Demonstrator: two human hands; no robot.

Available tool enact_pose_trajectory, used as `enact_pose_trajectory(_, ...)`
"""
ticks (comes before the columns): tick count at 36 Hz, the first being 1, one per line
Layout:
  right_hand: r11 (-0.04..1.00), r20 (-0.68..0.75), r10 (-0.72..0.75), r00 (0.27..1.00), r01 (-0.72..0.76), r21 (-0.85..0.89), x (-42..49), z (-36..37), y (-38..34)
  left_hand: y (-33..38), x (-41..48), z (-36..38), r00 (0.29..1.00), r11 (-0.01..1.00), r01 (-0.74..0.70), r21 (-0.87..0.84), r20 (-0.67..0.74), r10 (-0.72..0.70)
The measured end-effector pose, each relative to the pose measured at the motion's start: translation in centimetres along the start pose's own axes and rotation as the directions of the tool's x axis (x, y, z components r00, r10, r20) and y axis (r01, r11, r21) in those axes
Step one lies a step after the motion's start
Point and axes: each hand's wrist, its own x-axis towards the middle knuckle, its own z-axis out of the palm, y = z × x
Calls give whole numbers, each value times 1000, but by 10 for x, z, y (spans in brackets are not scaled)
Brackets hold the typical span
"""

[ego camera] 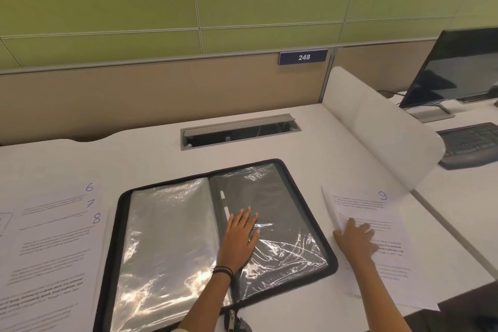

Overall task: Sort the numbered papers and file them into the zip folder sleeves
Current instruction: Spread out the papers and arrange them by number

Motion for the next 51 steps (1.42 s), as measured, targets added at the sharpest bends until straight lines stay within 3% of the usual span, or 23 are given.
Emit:
enact_pose_trajectory(4, 977, -183, -76, 980, 110, 181, -1, -3, 13, 6, -2, -6, 1000, 994, -11, 108, 19, 9)
enact_pose_trajectory(7, 954, -276, -78, 958, 152, 260, -7, -16, 17, 10, -3, -3, 999, 997, 29, 66, 28, -31)
enact_pose_trajectory(11, 955, -290, -93, 953, 167, 243, -13, -31, 13, 34, -9, -4, 998, 985, -58, -164, 20, 62)
enact_pose_trajectory(14, 934, -255, -124, 959, 199, 297, -17, -37, 4, 53, -11, -5, 978, 916, -104, -388, 127, 165)
enact_pose_trajectory(16, 907, -221, -171, 960, 241, 344, -19, -39, -4, 67, -12, -10, 960, 838, -56, -543, 202, 195)
enact_pose_trajectory(19, 856, -142, -251, 958, 288, 430, -23, -38, -19, 81, -16, -21, 935, 644, 157, -749, 323, 148)
enact_pose_trajectory(24, 774, -33, -366, 930, 324, 545, -39, -36, -46, 85, -18, -33, 897, 369, 359, -857, 426, 116)
enact_pose_trajectory(30, 682, 101, -486, 868, 305, 665, -64, -29, -83, 72, -21, -44, 892, 245, 417, -875, 446, 76)
enact_pose_trajectory(34, 661, 147, -608, 780, 395, 638, -78, -18, -106, 63, -28, -62, 904, 160, 414, -896, 426, 43)
enact_pose_trajectory(38, 605, 233, -752, 616, 506, 615, -96, -10, -126, 48, -39, -79, 916, 61, 400, -915, 397, -56)
enact_pose_trajectory(44, 530, 361, -848, 387, 610, 589, -125, 2, -149, 10, -56, -97, 935, 13, 292, -956, 283, -212)
enact_pose_trajectory(47, 478, 390, -873, 293, 668, 570, -141, 11, -165, -15, -67, -106, 925, 67, 231, -971, 198, -324)
enact_pose_trajectory(51, 431, 381, -892, 244, 714, 552, -155, 22, -183, -48, -88, -116, 895, 197, 246, -949, 144, -423)
